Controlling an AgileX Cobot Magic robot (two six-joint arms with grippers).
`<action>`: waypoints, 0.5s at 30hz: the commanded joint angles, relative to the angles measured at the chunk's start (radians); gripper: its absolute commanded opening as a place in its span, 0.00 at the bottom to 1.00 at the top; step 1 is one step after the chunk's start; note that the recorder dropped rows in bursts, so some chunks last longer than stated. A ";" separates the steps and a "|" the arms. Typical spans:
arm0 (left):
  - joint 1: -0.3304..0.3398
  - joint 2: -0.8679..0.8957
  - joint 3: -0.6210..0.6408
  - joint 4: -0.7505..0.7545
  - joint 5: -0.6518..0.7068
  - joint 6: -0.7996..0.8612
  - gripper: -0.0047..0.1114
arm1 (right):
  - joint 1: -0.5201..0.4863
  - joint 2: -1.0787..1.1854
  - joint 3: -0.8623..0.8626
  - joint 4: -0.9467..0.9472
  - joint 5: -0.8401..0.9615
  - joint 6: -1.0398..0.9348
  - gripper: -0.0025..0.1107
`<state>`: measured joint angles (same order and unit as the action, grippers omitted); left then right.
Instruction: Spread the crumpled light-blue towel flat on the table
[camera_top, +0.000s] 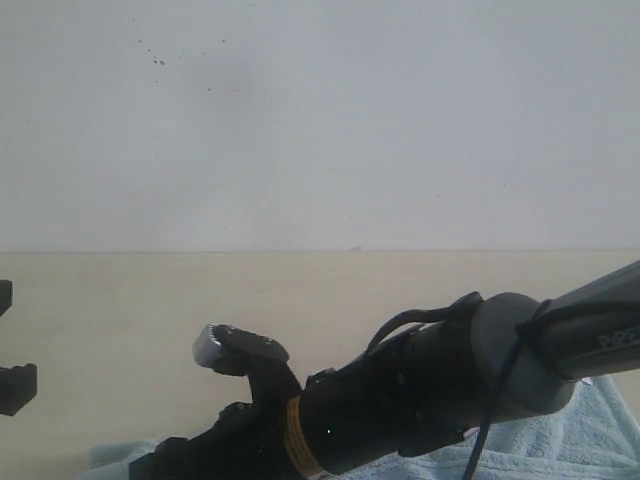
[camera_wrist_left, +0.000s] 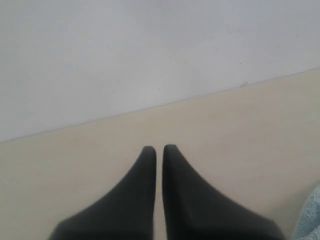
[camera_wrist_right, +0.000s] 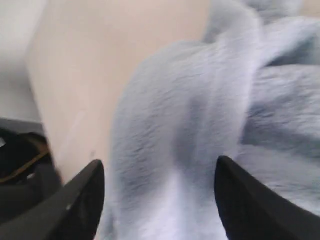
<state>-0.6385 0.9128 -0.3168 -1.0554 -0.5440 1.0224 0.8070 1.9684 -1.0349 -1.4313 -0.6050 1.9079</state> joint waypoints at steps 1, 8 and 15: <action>0.001 0.002 0.002 -0.001 -0.077 -0.034 0.08 | 0.001 -0.002 -0.005 0.008 0.151 0.050 0.55; 0.001 0.002 0.002 -0.001 -0.239 -0.175 0.08 | 0.054 -0.002 -0.005 0.069 -0.012 -0.076 0.44; 0.001 0.002 0.002 -0.018 -0.349 -0.155 0.08 | 0.109 -0.002 -0.005 0.128 0.052 -0.232 0.29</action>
<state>-0.6385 0.9128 -0.3168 -1.0554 -0.8365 0.8652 0.9138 1.9684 -1.0349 -1.3182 -0.6019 1.7165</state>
